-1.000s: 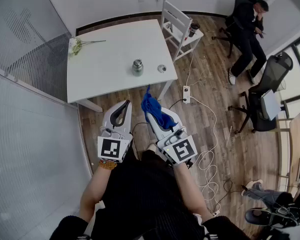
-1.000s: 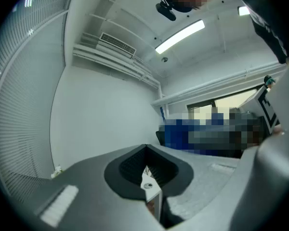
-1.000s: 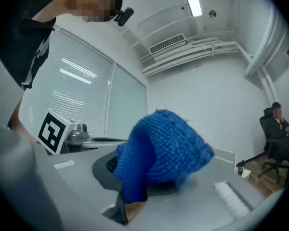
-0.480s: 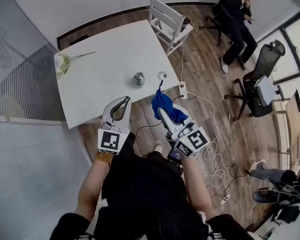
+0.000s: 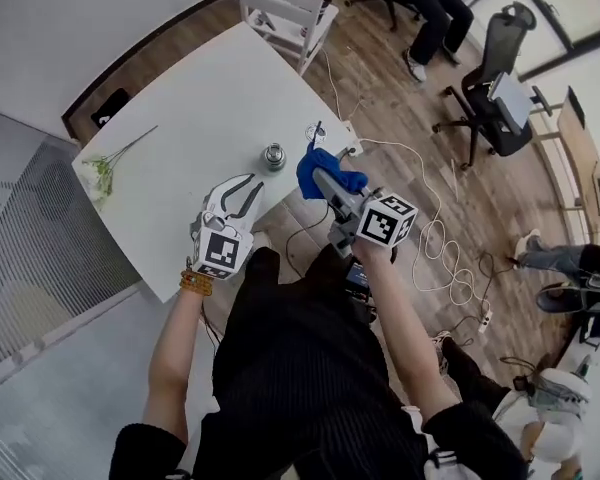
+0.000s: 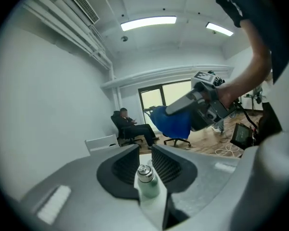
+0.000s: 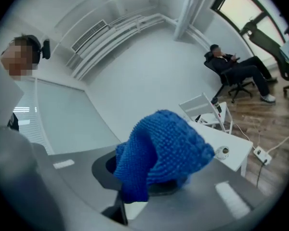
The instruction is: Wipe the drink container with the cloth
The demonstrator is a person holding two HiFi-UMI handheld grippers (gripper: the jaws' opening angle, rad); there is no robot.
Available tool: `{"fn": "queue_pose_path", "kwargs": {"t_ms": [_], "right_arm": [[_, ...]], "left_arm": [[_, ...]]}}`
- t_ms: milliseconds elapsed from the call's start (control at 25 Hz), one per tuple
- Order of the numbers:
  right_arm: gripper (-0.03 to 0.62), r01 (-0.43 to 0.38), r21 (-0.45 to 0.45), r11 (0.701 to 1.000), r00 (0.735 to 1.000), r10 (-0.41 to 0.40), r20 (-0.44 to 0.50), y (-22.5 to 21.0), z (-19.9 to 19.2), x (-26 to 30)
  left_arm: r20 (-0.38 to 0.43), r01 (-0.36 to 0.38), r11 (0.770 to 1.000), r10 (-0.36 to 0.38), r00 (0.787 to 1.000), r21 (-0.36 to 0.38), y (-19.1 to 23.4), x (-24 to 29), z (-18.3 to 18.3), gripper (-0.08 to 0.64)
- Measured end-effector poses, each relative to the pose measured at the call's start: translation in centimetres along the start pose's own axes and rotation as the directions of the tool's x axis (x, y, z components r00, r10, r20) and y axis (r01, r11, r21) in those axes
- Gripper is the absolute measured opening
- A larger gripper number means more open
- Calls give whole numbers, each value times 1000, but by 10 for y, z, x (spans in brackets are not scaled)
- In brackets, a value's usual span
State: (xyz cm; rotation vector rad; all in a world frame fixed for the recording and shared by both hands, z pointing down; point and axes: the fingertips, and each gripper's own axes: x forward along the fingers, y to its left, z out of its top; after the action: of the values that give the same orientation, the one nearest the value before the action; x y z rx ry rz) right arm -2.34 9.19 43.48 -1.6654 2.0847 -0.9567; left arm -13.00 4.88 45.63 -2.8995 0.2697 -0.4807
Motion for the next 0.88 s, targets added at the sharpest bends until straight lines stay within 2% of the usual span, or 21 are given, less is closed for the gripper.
{"fn": "queue_pose_path", "kwargs": {"t_ms": [160,320,480,640,880], "right_arm": [[89,59,105,993,998,-57,-25,-34,-19,10],[87,86,177,980,994,-72,-84,-71,-40,28],[83,67,240,969,989,-33,-142,-92,-57,51],[83,47,299,953,983,10,-184,-102,-67,61],[84,30,351,936,967,62,-248,-118,-83,79]], "left_arm": [[-36,118,993,-117,993,28,1,23,-22,72],[-75,170,984,-166,983,52,4,49,-44,73],[-142,221,970,-207,968,96,10,67,-65,130],[-169,277,957,-259,951,92,8,79,-68,133],[-224,341,940,-327,918,21,6,105,-90,133]]}}
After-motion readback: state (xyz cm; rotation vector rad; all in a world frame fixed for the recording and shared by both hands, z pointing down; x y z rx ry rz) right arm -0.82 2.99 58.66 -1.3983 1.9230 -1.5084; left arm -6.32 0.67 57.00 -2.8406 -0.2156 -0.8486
